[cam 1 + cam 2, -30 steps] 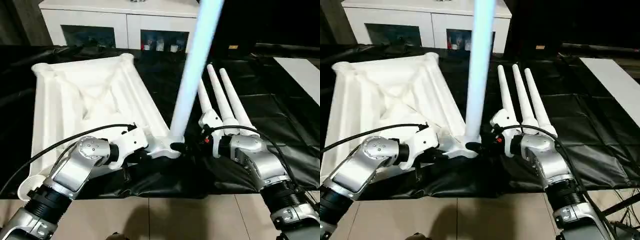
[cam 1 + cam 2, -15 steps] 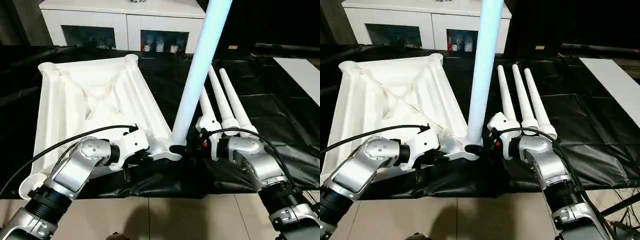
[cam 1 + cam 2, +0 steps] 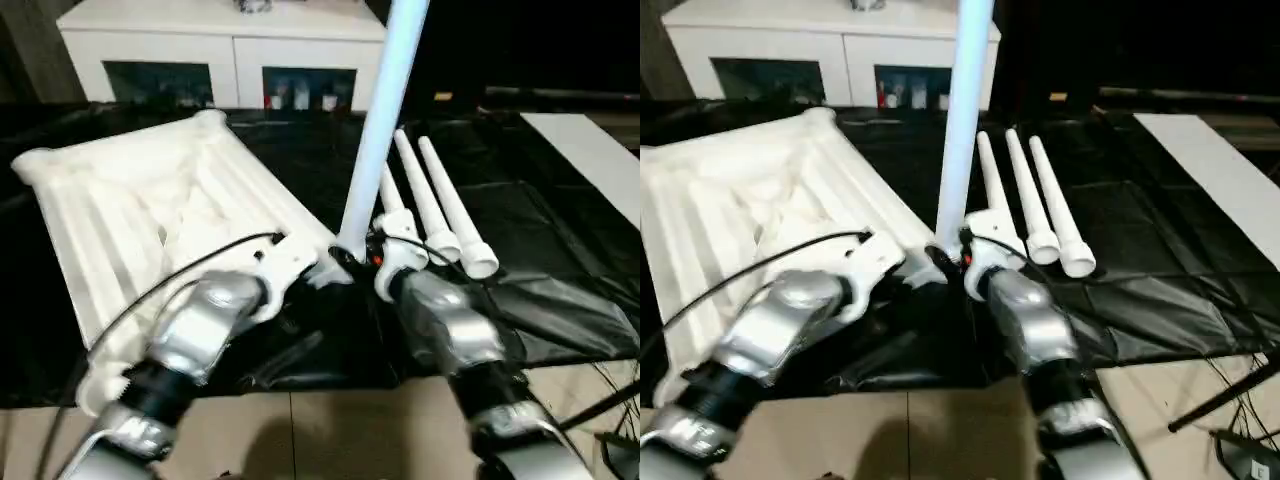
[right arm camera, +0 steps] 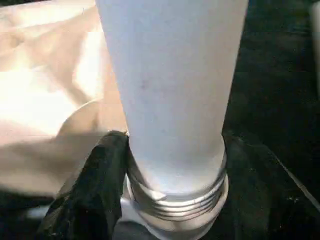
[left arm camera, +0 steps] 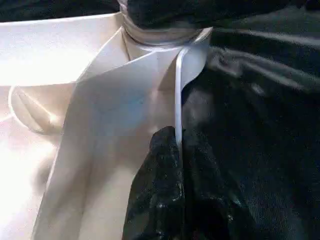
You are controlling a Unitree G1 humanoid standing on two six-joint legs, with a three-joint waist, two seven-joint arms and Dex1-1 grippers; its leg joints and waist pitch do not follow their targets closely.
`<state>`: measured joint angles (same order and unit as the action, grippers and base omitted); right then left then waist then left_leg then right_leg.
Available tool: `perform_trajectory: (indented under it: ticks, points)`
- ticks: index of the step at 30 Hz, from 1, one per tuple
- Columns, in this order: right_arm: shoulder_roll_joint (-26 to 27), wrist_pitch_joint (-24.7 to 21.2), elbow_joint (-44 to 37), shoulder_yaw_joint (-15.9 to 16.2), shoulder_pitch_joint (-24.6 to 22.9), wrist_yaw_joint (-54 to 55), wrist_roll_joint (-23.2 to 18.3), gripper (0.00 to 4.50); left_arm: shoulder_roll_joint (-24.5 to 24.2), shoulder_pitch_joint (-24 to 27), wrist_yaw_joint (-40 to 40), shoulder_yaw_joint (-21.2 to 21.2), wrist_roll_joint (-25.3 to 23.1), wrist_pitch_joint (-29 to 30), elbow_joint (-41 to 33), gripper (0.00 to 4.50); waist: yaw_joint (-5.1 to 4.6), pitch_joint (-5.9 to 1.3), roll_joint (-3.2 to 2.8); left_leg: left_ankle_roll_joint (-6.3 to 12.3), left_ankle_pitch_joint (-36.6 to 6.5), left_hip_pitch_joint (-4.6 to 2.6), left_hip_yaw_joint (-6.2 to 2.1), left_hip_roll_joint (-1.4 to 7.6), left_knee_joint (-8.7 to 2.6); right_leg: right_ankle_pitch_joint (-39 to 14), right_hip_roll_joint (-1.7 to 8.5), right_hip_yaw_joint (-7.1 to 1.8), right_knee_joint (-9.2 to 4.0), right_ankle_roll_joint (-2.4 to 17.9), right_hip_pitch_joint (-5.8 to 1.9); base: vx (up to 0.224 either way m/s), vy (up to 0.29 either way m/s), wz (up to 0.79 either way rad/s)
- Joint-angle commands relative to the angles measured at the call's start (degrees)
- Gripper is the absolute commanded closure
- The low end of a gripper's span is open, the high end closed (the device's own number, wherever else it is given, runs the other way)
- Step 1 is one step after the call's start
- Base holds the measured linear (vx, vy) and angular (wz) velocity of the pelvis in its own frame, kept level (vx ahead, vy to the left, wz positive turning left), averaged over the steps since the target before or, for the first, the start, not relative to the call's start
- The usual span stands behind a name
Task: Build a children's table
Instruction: Rotate leg to tighten
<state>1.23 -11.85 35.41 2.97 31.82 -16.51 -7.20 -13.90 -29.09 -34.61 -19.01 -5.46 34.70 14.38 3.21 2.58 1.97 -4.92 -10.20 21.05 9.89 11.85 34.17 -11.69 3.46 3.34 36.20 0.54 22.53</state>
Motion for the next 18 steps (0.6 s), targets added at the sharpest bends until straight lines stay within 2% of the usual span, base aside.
perform_trajectory:
  ticks: [1,4,5,7,9,11,12,14,15,18]
  points:
    - [2.7,-0.4,3.9,1.0,0.1,2.1,0.1,1.87,2.0,-1.9,4.2,0.3,-0.8,-0.8,1.2,4.5,-0.09,-3.06,-0.54,-2.48,-15.1,-0.82,-0.48,1.18,-4.45,-15.8,4.17,-2.84,-5.45,8.5,-1.72,0.0,0.0,0.0]
    - [4.1,2.0,1.7,1.0,-0.3,-4.7,-2.7,1.87,1.6,-2.8,4.2,-0.4,-1.9,-2.1,2.6,4.5,0.11,-3.18,-0.65,-1.58,-14.3,-0.6,-0.52,1.21,-4.44,-12.9,4.13,-2.82,-5.14,8.4,-2.08,0.0,0.0,0.0]
    - [3.4,2.9,0.3,1.5,-0.7,-5.9,-2.1,1.31,1.0,-2.9,3.8,-0.4,-2.0,-2.4,2.7,4.5,0.17,-3.17,-0.59,-1.33,-13.7,-0.56,-0.49,1.26,-4.47,-11.7,4.12,-2.8,-5.1,8.6,-2.11,0.0,0.0,0.0]
    - [1.5,4.0,-1.7,2.2,-1.2,-7.7,-1.4,1.18,-0.3,-2.7,2.7,-0.6,-2.4,-2.8,2.3,4.5,0.26,-3.27,-0.74,-1.07,-13.5,-0.66,-0.45,1.3,-4.43,-10.2,3.99,-2.78,-4.99,9.0,-2.12,0.0,0.0,0.0]
    - [-0.1,4.5,-2.8,2.1,-1.3,-8.5,-1.1,1.11,-1.1,-2.4,1.8,-0.5,-2.3,-2.9,1.6,4.5,0.36,-3.34,-0.7,-0.5,-12.1,-0.35,-0.47,1.2,-4.35,-8.6,4.03,-2.73,-4.77,9.7,-2.44,0.0,0.0,0.0]
    - [-2.5,3.1,-3.5,2.4,-1.0,-9.7,-0.6,0.81,-2.2,-1.7,0.5,-0.6,-2.1,-2.4,0.3,4.5,0.23,-3.45,-0.62,-0.12,-10.1,-0.05,-0.48,1.16,-4.25,-6.4,4.03,-2.68,-4.48,10.1,-2.78,0.0,0.0,0.0]
    - [-4.9,2.4,-4.4,3.2,-0.9,-11.3,0.3,0.79,-3.6,-0.9,-1.2,-1.0,-2.0,-2.5,-1.1,4.5,0.27,-3.47,-0.81,-0.15,-9.6,-0.09,-0.54,1.2,-4.23,-5.9,4.04,-2.63,-4.42,10.2,-2.82,0.0,0.0,0.0]
    - [-8.2,1.8,-5.7,4.2,-1.1,-15.4,0.7,0.76,-5.8,0.2,-3.6,-1.8,-2.1,-2.3,-2.8,4.5,0.15,-3.53,-0.53,0.37,-9.1,-0.07,-0.46,1.2,-4.05,-4.4,3.99,-2.66,-4.21,11.1,-2.88,0.0,0.0,0.0]
    - [-9.8,1.7,-6.5,4.7,-1.5,-17.9,0.4,0.76,-7.0,0.9,-5.2,-2.1,-1.8,-2.2,-3.6,4.5,0.18,-3.56,-0.7,0.84,-8.6,-0.15,-0.42,1.33,-3.97,-3.0,3.96,-2.67,-4.11,11.7,-2.81,0.0,0.0,0.0]
    - [-14.0,1.9,-8.7,5.8,-2.8,-26.7,-0.4,0.76,-10.4,2.5,-10.0,-3.8,-1.2,-3.0,-5.6,4.5,0.37,-3.49,-0.57,1.87,-8.1,-0.15,-0.26,1.35,-3.86,-1.1,3.87,-2.73,-3.91,12.5,-2.82,0.0,0.0,0.0]
